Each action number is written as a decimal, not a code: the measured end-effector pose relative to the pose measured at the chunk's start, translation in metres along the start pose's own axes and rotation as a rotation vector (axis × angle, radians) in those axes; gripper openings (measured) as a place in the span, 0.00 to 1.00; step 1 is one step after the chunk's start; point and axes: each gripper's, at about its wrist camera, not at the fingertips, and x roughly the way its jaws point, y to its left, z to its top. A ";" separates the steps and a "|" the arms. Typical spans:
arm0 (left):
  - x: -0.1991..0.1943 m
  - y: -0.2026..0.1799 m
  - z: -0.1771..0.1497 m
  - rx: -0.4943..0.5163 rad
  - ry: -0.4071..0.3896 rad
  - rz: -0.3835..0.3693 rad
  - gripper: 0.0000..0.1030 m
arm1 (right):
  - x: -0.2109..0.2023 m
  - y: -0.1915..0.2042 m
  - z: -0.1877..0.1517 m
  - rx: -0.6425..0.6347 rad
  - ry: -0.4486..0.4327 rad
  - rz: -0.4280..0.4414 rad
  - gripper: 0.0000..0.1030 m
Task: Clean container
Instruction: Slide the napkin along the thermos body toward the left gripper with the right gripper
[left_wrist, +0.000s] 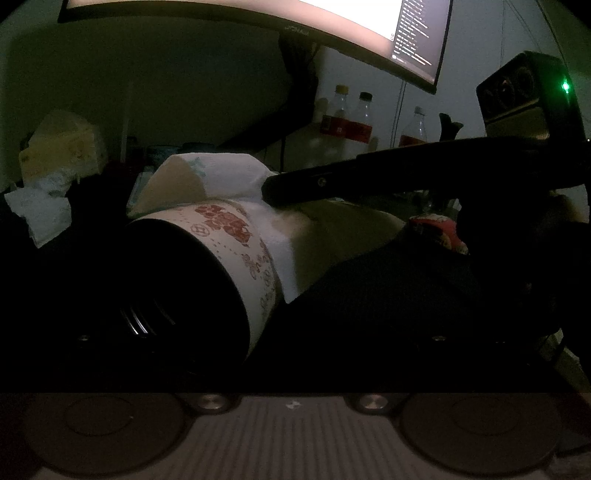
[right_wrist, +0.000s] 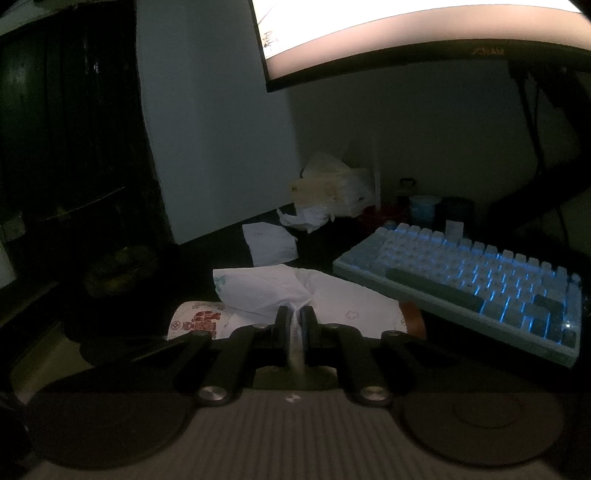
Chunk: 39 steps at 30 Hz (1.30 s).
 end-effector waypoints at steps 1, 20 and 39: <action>0.000 -0.001 0.000 0.002 0.000 0.004 1.00 | 0.001 0.001 0.000 0.002 0.001 0.000 0.08; 0.003 0.000 0.002 -0.029 -0.016 0.050 0.92 | -0.004 0.010 0.000 0.009 0.022 0.012 0.08; 0.010 -0.032 0.001 -0.071 -0.176 0.288 0.09 | -0.060 -0.010 -0.021 0.075 0.005 -0.149 0.08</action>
